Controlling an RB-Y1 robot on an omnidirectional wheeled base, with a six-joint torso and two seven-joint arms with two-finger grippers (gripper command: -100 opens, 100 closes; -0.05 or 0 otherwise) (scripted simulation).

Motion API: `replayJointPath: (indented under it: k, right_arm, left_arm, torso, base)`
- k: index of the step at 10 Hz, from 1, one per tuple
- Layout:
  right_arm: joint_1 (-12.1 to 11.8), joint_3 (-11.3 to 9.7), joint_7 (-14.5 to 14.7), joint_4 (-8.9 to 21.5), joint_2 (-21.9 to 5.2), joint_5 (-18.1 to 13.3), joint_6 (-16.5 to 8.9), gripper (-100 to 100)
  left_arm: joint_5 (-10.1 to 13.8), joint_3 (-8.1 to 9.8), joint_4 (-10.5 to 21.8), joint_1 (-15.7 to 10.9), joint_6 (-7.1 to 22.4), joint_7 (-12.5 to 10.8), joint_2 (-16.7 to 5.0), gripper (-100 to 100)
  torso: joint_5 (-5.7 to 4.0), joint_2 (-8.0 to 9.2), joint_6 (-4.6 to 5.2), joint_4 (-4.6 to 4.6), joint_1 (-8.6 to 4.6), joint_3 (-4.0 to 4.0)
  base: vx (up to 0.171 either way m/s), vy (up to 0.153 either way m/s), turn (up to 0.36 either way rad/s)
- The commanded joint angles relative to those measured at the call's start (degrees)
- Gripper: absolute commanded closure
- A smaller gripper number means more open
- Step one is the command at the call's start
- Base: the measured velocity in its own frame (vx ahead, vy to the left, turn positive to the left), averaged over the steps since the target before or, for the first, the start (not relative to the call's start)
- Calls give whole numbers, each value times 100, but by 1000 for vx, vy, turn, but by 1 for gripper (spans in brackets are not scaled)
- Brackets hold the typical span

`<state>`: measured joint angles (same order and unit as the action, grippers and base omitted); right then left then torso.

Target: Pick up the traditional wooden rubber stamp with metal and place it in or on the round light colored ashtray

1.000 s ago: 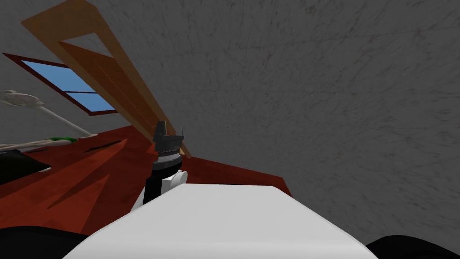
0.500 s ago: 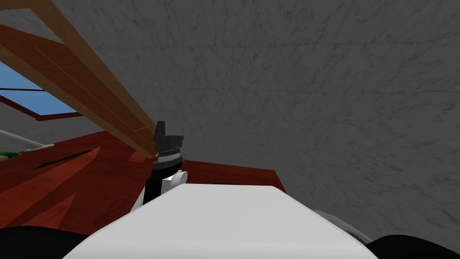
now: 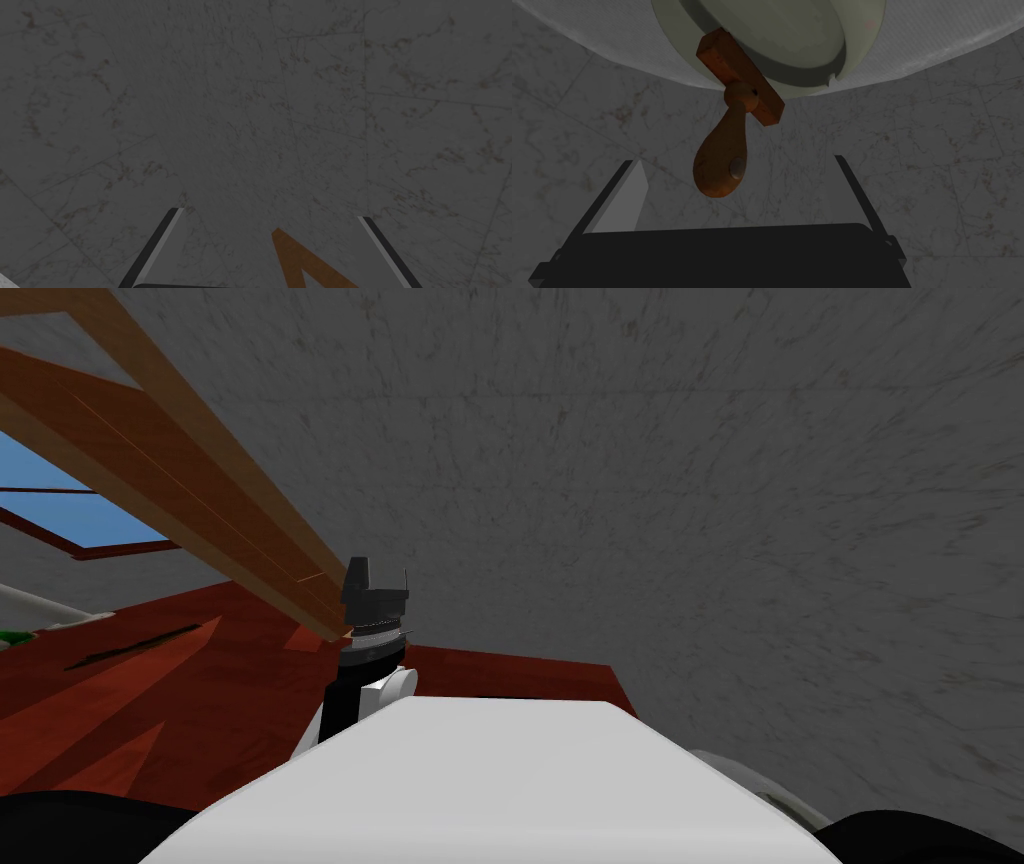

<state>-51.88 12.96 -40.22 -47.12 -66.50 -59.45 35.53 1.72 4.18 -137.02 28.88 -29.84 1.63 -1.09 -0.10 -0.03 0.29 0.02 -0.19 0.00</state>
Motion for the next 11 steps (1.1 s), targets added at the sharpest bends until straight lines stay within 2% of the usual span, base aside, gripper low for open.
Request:
replayJointPath:
  k: [1, 2, 3, 4, 5, 7, 8, 10, 11]
  right_arm:
    - [0, 0, 0, 0, 0, 0, 0, -100]
    - [0, 0, 0, 0, 0, 0, 0, 0]
    - [-101, 42, -196, -154, -123, -43, -20, -100]
    - [-203, 83, -345, -308, -247, -85, -40, -100]
    - [-203, 83, -393, -308, -247, -85, -40, -100]
    - [-406, 167, -724, -603, -493, -171, -81, -100]
    - [-406, 167, -785, -615, -493, -171, -81, -100]
    - [-608, 250, -1114, -923, -740, -256, -121, -100]
    - [-608, 250, -1178, -923, -740, -256, -121, -100]
  left_arm:
    - [0, 0, 0, 0, 0, 0, 0, 0]
    - [0, 0, 0, 0, 0, 0, 0, 0]
    - [0, 0, 0, 0, 0, 0, 0, 0]
    - [0, 0, 0, 0, 0, 0, 0, 0]
    - [0, 0, 0, 0, 0, 0, 0, 0]
    - [0, 0, 0, 0, 0, 0, 0, 0]
    - [0, 0, 0, 0, 0, 0, 0, 0]
    - [0, 0, 0, 0, 0, 0, 0, 0]
    - [0, 0, 0, 0, 0, 0, 0, 0]
  torso:
    - [0, 0, 0, 0, 0, 0]
    - [0, 0, 0, 0, 0, 0]
    - [0, 0, 0, 0, 0, 0]
    - [1, 4, 0, 1, 2, 2]
    - [2, 11, 0, 2, 4, 6]
    - [1, 13, 1, 3, 1, 7]
    - [1, 16, 1, 4, 3, 9]
    - [1, 11, 0, 2, 3, 6]
    - [2, 13, 0, 3, 5, 7]
  base:
    - [0, 0, 0]
    - [0, 0, 0]
    - [-19, 3, -28]
    - [-41, 8, -45]
    - [-37, 4, -10]
    - [-42, -1, -32]
    - [-34, 6, -15]
    - [-36, 6, -29]
    - [-31, 5, -14]
